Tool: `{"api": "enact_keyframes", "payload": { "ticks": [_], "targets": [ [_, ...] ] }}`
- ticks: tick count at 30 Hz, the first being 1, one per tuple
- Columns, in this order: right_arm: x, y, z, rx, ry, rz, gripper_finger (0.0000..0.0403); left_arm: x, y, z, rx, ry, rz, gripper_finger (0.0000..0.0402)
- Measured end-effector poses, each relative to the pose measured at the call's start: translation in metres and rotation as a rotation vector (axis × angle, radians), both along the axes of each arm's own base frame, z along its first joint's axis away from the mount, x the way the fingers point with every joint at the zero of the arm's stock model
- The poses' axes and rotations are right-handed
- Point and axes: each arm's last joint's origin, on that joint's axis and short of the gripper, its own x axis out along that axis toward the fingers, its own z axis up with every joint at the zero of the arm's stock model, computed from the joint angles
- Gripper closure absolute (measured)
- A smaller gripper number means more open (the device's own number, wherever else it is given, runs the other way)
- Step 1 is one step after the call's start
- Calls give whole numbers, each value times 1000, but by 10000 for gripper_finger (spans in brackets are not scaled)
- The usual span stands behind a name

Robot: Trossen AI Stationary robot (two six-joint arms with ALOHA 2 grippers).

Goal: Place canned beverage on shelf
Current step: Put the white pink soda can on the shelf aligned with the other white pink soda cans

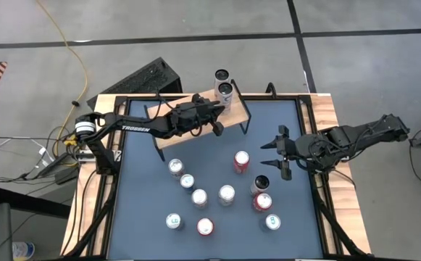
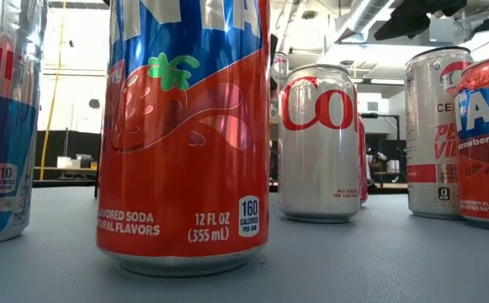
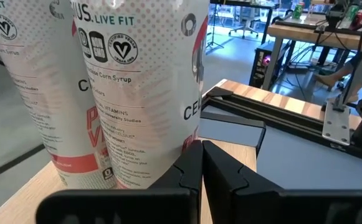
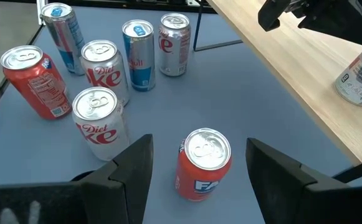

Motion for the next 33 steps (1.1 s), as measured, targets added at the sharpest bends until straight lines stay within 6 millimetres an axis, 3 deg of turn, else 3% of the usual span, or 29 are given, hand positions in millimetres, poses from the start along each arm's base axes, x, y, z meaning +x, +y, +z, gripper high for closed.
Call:
{"api": "enact_keyframes", "payload": {
  "ticks": [28,33],
  "targets": [
    [0,0,0,-1,-2,-3,163,0,2,4,-8,-54,6,401],
    [0,0,0,1,-1,-3,163,3,-14,8,-11,-41,-191,401]
  ]
}}
